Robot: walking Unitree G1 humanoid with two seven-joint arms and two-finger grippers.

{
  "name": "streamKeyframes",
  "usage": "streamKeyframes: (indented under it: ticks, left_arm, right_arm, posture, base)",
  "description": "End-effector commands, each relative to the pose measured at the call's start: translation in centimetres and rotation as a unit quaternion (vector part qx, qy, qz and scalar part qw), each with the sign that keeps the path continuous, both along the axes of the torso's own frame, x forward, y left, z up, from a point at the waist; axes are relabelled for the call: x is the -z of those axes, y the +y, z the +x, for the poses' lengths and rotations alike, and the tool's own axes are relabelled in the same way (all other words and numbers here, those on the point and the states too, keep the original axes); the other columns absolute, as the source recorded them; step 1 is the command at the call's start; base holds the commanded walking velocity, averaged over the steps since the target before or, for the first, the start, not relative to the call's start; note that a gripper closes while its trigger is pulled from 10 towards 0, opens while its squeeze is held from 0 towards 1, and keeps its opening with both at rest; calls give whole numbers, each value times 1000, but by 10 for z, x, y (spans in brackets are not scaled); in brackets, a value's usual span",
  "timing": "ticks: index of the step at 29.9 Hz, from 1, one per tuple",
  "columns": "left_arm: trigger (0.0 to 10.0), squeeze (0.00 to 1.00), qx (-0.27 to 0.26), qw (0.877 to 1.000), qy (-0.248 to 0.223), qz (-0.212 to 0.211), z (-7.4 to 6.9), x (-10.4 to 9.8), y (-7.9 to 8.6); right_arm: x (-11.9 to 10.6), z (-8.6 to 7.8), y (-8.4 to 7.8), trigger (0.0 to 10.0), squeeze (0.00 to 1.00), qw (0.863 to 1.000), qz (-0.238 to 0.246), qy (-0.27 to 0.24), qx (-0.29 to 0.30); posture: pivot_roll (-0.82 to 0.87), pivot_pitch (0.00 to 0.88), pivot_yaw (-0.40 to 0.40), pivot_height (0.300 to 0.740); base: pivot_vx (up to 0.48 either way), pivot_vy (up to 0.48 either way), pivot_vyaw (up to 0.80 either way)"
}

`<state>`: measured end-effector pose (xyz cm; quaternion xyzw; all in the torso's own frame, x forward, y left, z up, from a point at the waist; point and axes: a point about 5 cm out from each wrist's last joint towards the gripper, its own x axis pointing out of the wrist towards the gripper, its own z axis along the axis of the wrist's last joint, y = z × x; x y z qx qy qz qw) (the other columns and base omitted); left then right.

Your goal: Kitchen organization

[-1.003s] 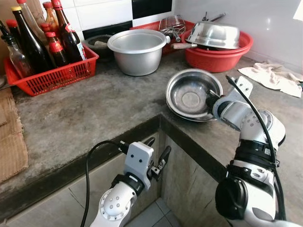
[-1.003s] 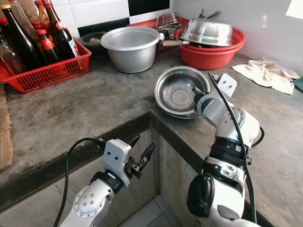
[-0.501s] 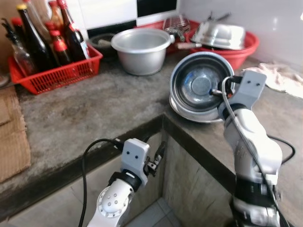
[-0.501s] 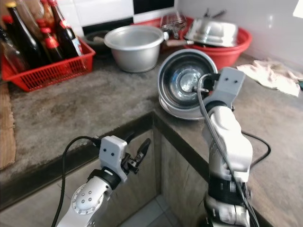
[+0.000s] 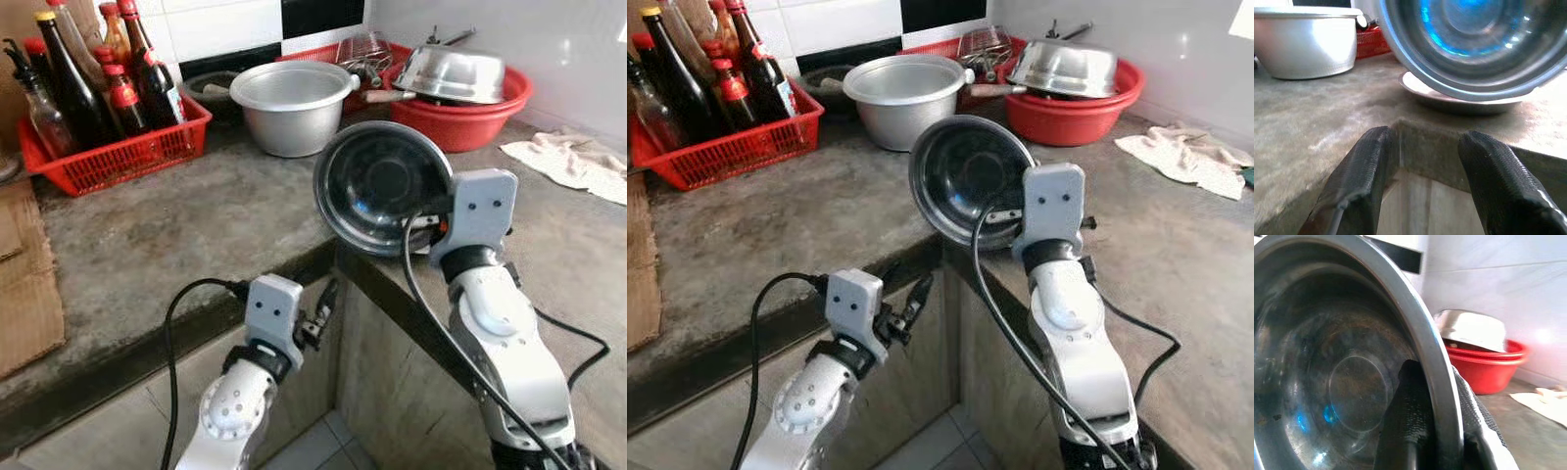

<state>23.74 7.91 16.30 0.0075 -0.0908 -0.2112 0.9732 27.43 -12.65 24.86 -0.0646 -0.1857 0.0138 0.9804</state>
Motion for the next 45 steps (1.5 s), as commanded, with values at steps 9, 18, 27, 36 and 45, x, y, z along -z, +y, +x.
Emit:
streamKeyframes:
  ticks: [9,18,27,36,45]
  left_arm:
    - [10000,0,-3,1000,-21,-9,2,-14,-2]
    - [10000,0,13,999,-36,12,4,-16,-7]
    - [10000,0,19,999,-32,13,5,-15,-8]
    - [10000,0,10,1000,-29,2,7,-16,-5]
    - [10000,0,10,1000,-29,1,7,-15,-4]
  right_arm:
    - [0,-9,3,0,0,999,-12,-32,4]
    - [-6,-2,-6,0,0,998,-19,-53,32]
    - [-8,-2,-7,0,0,997,-22,-60,37]
    - [5,-6,-9,0,0,999,-29,-32,24]
    - [2,-4,-15,0,0,998,-29,-37,37]
  posture:
    - [77,66,-16,740]
    - [71,60,-8,740]
    - [68,52,-4,740]
    - [69,44,-4,740]
    - [68,35,1,740]
  base:
    - [0,424,-778]
    - [31,-74,-768]
    - [268,-395,-768]
    - [213,-230,-769]
    - [0,0,-768]
